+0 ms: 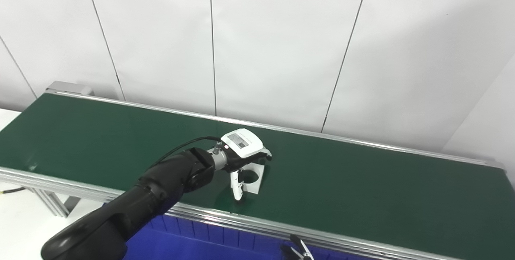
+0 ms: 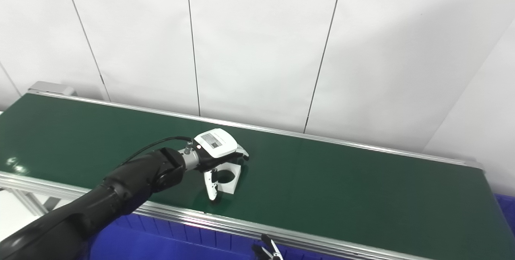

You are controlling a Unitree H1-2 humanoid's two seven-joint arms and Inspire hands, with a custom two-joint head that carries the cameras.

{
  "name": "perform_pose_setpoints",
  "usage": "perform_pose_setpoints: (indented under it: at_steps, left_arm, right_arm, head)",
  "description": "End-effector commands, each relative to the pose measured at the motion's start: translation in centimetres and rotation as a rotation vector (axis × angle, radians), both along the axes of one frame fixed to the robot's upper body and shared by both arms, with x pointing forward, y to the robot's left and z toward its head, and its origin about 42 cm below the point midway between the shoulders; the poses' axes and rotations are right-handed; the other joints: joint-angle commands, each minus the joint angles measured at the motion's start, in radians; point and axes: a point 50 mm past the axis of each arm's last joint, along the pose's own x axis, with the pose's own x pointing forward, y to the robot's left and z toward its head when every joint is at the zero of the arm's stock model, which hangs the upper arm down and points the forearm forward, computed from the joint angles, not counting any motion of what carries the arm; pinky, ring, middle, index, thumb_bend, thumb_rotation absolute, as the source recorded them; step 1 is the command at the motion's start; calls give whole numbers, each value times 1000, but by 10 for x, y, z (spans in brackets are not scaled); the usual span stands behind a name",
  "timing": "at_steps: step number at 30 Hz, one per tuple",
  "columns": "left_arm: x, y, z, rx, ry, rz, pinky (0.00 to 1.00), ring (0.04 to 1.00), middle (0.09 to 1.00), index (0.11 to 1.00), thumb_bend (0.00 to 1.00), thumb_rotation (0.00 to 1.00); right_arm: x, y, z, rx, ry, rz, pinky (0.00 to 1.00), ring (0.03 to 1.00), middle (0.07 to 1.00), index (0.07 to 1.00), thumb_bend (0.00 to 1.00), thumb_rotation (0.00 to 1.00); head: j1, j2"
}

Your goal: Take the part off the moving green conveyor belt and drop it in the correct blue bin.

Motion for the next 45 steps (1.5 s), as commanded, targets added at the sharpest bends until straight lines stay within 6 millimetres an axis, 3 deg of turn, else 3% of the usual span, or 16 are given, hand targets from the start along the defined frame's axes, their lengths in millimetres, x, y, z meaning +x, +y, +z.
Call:
perform_pose_setpoints:
  at_steps: [1, 2, 3, 6, 11, 14, 18, 20, 24, 32, 36, 38, 40, 45]
  left_arm:
    - [5, 14, -3, 8, -52, 44, 689, 684, 697, 636, 870, 56]
    - [5, 13, -4, 3, -61, 42, 594, 577, 590, 566, 701, 28]
    - [6, 11, -4, 0, -65, 40, 544, 522, 535, 531, 615, 14]
    - [7, 7, -1, 1, -56, 53, 463, 454, 527, 465, 508, 0]
    - [10, 2, 6, 36, -45, 47, 446, 453, 521, 468, 504, 0]
    - [12, 1, 9, 50, -45, 43, 390, 428, 474, 501, 505, 0]
    - [12, 2, 12, 49, -51, 37, 338, 408, 460, 511, 504, 0]
    - [12, 2, 13, 51, -51, 35, 357, 416, 494, 503, 504, 0]
    - [12, 1, 18, 44, -55, 32, 294, 384, 459, 522, 502, 0]
    - [12, -5, 40, -5, -94, -17, 328, 393, 457, 525, 502, 0]
    - [13, -9, 67, -60, -90, -26, 367, 418, 483, 512, 504, 0]
    - [12, -8, 80, -91, -107, -40, 339, 390, 455, 528, 501, 0]
    - [8, -3, 98, -121, -112, -46, 338, 384, 454, 538, 499, 0]
    - [-9, 14, 124, -200, -109, -70, 321, 393, 488, 526, 500, 0]
  right_arm:
    - [2, 9, 14, 38, -72, -3, 849, 870, 834, 927, 918, 829]
    - [2, 10, 14, 40, -73, -3, 851, 870, 833, 926, 921, 833]
    - [2, 10, 15, 42, -76, -3, 853, 870, 833, 925, 923, 834]
    - [2, 11, 16, 47, -78, -5, 849, 870, 829, 916, 935, 836]
    - [2, 12, 17, 54, -78, 0, 849, 876, 831, 916, 929, 832]
    - [2, 12, 17, 49, -79, 1, 843, 871, 830, 917, 927, 834]
    - [3, 12, 17, 41, -83, 4, 842, 868, 834, 918, 919, 834]
    - [3, 12, 17, 38, -84, 3, 835, 865, 831, 918, 915, 838]
    - [3, 12, 17, 37, -85, 4, 832, 862, 833, 919, 907, 838]
    - [5, 10, 16, 45, -81, 10, 854, 877, 834, 927, 913, 839]
    - [8, 9, 16, 45, -82, 11, 860, 879, 830, 933, 914, 843]
    - [10, 10, 16, 41, -85, 12, 862, 874, 833, 935, 904, 843]
    - [13, 10, 18, 28, -99, 9, 863, 870, 836, 934, 900, 846]
    - [17, 9, 23, 54, -110, 4, 869, 875, 834, 924, 904, 827]
  head:
    - [-1, 3]
    - [-1, 3]
    - [-2, 5]
    - [-1, 6]
    - [-2, 7]
    - [-1, 7]
    - [0, 7]
    - [0, 8]
    - [1, 9]
    - [16, 20]
    - [5, 41]
    - [-6, 60]
    - [-16, 103]
    - [-7, 139]
